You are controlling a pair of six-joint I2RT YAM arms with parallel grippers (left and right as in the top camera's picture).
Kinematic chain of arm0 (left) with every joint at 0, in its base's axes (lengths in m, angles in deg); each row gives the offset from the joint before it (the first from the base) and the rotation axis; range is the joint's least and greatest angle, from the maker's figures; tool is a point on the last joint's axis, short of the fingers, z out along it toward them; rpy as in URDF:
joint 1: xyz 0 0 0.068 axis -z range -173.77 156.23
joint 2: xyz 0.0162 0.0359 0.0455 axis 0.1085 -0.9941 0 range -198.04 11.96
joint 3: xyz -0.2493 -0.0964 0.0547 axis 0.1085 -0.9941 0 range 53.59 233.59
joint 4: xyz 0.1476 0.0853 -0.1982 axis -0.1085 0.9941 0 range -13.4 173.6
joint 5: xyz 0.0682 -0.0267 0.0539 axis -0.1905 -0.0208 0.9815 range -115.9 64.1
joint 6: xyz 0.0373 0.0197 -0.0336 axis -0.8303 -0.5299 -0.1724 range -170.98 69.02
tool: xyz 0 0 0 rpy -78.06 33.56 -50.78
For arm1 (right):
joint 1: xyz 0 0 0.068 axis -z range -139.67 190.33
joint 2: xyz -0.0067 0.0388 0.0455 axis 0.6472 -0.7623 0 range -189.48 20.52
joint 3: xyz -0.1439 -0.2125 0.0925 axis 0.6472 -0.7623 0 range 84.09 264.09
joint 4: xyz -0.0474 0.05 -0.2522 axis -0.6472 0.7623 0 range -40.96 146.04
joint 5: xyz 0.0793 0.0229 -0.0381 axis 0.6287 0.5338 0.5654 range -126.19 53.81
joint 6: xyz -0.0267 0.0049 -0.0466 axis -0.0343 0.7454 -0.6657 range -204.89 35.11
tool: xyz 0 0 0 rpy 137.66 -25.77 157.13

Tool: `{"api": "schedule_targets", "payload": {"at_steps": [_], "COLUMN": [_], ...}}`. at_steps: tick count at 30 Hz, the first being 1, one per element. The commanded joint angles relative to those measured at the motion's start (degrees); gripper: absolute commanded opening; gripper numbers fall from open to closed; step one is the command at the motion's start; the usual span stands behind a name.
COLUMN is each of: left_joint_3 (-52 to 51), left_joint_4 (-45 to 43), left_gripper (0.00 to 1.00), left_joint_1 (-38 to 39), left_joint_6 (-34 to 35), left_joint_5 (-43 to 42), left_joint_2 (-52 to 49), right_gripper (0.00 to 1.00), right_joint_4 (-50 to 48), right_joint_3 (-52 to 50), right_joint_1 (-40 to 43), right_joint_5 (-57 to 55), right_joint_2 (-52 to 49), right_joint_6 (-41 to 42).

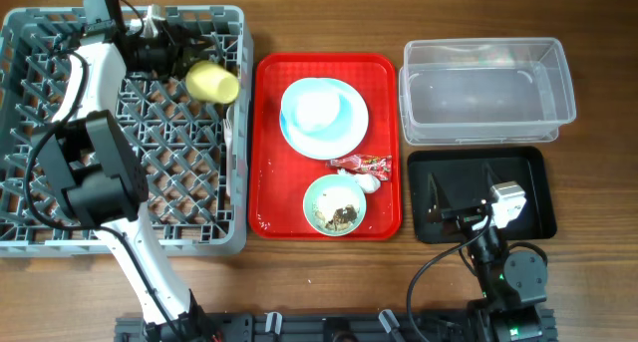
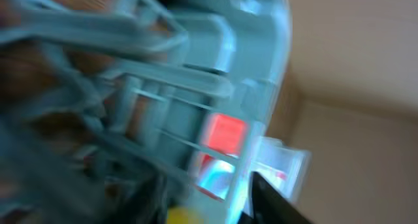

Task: Sort waste into correct bins and load items into the dishwasher rack
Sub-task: 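Release the yellow cup and raise the left gripper from the rack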

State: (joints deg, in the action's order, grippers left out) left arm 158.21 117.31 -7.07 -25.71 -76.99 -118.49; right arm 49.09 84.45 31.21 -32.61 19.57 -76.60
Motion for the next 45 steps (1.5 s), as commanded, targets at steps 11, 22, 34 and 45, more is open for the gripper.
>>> {"api": "schedule_targets", "payload": {"at_steps": [11,22,34,45], "left_joint_3": [-1.44,-1.44,-6.38,-6.36], "left_joint_4": [-0.31,14.34,17.38,11.04], "left_gripper": [0.66,0.04,0.04,0.17], "left_joint_1": [-2.64,6.43,19.37,19.30], "left_joint_6": [-2.38,-2.60,-2.36,-2.34], "left_joint_5": [10.47,28.09,54.23,58.25], "left_joint_2": [8.11,24.61,19.91,16.35], "right_gripper": [1.00,1.00,1.00,1.00], "right_joint_4": [-0.13,-0.13,-0.13,-0.13], "right_joint_3": [-0.07,-0.07,-0.07,-0.07], "right_joint_1": [-0.07,-0.07,-0.07,-0.07], "right_joint_5": [-0.31,-0.31,-0.31,-0.31], "right_joint_2": [0.15,0.15,0.15,0.15], "right_joint_6": [-0.44,-0.44,-0.44,-0.44]}}
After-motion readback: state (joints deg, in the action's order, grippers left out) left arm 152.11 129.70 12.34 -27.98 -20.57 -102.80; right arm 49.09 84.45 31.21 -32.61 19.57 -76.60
